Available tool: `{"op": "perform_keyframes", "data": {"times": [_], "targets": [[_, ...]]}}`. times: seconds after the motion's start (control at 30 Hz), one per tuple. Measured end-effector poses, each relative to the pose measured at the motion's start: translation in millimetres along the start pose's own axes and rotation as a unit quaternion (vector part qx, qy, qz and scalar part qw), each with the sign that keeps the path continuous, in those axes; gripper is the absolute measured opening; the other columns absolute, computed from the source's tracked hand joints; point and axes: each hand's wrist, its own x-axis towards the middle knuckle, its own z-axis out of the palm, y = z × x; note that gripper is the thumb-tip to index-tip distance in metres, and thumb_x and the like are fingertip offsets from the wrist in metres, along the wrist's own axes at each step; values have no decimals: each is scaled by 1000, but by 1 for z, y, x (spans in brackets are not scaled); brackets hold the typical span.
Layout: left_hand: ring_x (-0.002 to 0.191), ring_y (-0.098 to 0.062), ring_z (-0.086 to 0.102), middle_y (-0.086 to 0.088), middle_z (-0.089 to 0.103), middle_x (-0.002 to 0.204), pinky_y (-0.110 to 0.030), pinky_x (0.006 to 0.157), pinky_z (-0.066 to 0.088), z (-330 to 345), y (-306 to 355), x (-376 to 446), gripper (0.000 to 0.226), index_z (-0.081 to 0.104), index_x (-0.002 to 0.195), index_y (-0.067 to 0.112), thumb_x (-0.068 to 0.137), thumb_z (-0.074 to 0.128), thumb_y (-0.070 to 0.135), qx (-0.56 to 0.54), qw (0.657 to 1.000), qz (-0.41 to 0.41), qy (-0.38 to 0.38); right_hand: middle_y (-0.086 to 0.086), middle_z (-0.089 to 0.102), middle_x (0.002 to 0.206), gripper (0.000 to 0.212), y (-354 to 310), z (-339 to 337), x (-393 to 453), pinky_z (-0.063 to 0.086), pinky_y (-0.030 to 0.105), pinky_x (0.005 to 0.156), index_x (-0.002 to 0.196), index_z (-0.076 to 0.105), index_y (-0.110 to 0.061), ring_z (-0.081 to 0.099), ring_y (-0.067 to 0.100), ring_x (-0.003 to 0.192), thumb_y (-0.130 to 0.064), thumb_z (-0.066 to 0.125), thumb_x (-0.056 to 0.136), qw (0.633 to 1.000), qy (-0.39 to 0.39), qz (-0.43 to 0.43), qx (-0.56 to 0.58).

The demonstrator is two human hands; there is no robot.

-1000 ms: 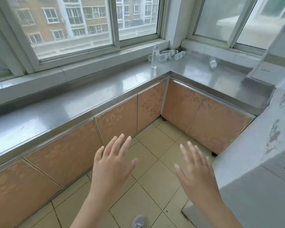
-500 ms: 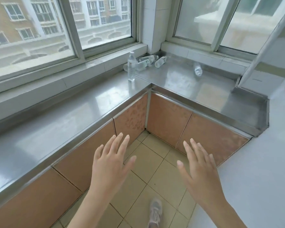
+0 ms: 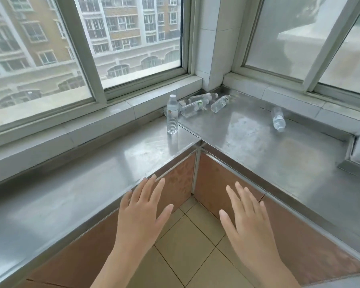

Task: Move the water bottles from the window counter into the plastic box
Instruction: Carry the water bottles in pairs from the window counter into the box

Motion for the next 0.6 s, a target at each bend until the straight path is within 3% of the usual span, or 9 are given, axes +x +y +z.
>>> {"op": "perform_keyframes", "data": {"times": [0.1, 0.23, 0.43, 0.6], "targets": [[129, -22, 56, 1, 60, 140, -38, 102, 29, 21, 8, 46, 62, 58, 136, 24, 88, 37, 58, -1, 1000, 2, 7, -11, -4, 160, 73, 15, 3, 46, -8, 36, 115, 151, 5, -34, -8, 9, 146, -60, -1, 83, 1000, -9, 2, -3], [129, -20, 55, 2, 59, 139, -45, 97, 49, 56, 11, 115, 63, 59, 135, 25, 87, 37, 58, -12, 1000, -4, 10, -10, -3, 160, 75, 34, 12, 110, -7, 35, 115, 151, 4, -35, -8, 10, 146, -62, -2, 81, 1000, -20, 14, -11], [128, -23, 58, 1, 62, 137, -45, 95, 51, 99, 12, 230, 64, 60, 134, 24, 85, 37, 58, -47, 998, -21, 21, -9, -7, 160, 80, 48, 11, 215, -2, 40, 119, 151, 0, -35, -9, 11, 146, -63, -7, 77, 998, -49, 22, -27], [130, -25, 54, -3, 52, 147, -41, 96, 49, 145, 3, 315, 71, 43, 146, 14, 86, 56, 50, -114, 992, -38, 43, -8, -7, 160, 77, 53, 11, 293, 0, 41, 119, 151, -1, -35, -9, 13, 147, -65, -6, 79, 998, -55, 8, -38]]}}
